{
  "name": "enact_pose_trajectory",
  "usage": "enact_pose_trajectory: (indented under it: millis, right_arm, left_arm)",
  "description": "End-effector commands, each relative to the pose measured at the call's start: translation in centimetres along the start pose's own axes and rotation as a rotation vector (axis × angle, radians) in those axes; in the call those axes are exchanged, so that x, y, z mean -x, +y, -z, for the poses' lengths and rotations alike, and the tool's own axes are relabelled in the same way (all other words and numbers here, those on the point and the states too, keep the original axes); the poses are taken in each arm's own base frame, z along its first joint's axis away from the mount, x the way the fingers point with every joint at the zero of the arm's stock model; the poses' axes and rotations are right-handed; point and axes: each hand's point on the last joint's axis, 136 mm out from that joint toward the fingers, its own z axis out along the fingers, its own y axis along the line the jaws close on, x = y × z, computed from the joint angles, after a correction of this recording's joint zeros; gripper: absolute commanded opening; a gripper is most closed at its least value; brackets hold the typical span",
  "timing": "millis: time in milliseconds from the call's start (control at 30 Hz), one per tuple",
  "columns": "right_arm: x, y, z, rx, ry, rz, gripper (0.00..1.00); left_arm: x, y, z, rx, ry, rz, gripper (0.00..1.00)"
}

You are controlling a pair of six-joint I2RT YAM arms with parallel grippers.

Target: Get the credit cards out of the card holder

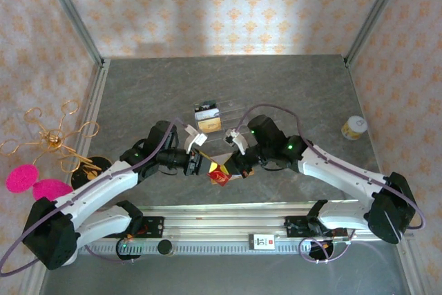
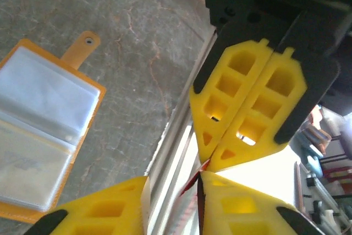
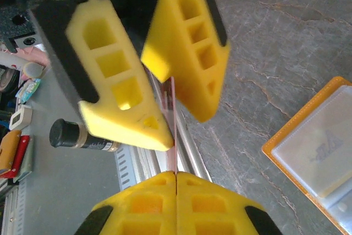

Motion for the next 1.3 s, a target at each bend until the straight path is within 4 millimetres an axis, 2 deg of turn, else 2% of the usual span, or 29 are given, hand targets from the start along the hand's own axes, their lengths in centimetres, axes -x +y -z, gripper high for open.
enact_pose_trajectory:
  millis: [0,167,200,267,333,367,467,500,567,667,767,867,967,1100,1200,1267]
  right_arm:
    - [1.2,0.9,0.6,0.007,-0.032,0.044,0.00]
    - [1.7,0.3,0.3,-0.016,-0.039,0.034,0.00]
    - [1.9,0.1,0.3,-0.025,-0.046,0.030,0.01]
    - [2.5,-0.4,0.6,-0.070,-0.071,0.023,0.13]
    - [3.4,-1.7,1.3,-0.167,-0.119,0.000,0.18]
    - [4.3,-2.1,2.6,-0.220,-0.180,-0.009,0.19]
    - [6.5,-4.6,6.6,-0.406,-0.386,-0.099,0.20]
    - [6.9,-5.4,8.4,-0.469,-0.467,-0.130,0.20]
    - [7.1,-6.1,10.2,-0.512,-0.558,-0.154,0.20]
    - [6.5,-7.7,12.1,-0.590,-0.652,-0.228,0.17]
    - [5.2,-9.6,12.8,-0.675,-0.678,-0.292,0.16]
    - [4.0,-10.8,12.8,-0.715,-0.674,-0.331,0.15]
    - [3.0,-11.6,12.5,-0.725,-0.668,-0.361,0.14]
    - [2.3,-12.0,11.8,-0.710,-0.669,-0.384,0.14]
    - [2.2,-12.3,11.6,-0.715,-0.659,-0.378,0.14]
    - [2.1,-12.3,11.5,-0.717,-0.652,-0.378,0.14]
  left_arm:
    - [0.7,-1.5,0.2,-0.071,0.003,-0.038,0.18]
    - [0.9,-1.8,0.1,-0.105,-0.025,-0.034,0.00]
    - [1.0,-1.7,0.1,-0.101,-0.031,-0.032,0.00]
    - [1.2,-1.4,0.1,-0.080,-0.041,-0.030,0.00]
    - [1.9,-0.9,0.3,-0.037,-0.078,-0.019,0.00]
    - [2.3,-0.5,0.4,-0.012,-0.107,-0.010,0.00]
    - [4.6,0.1,1.1,0.044,-0.244,0.001,0.00]
    - [5.6,0.4,1.5,0.072,-0.310,-0.002,0.00]
    - [7.6,0.9,2.6,0.124,-0.443,-0.029,0.00]
    - [11.2,1.2,4.2,0.192,-0.621,-0.130,0.00]
    - [14.9,1.2,4.4,0.252,-0.692,-0.259,0.00]
    - [17.8,2.6,3.4,0.329,-0.693,-0.367,0.00]
    - [20.1,4.8,1.2,0.381,-0.615,-0.436,0.00]
    - [21.8,7.7,-1.6,0.444,-0.517,-0.507,0.00]
    - [23.0,9.8,-2.7,0.504,-0.461,-0.527,0.00]
    - [23.5,10.4,-3.6,0.503,-0.431,-0.550,0.00]
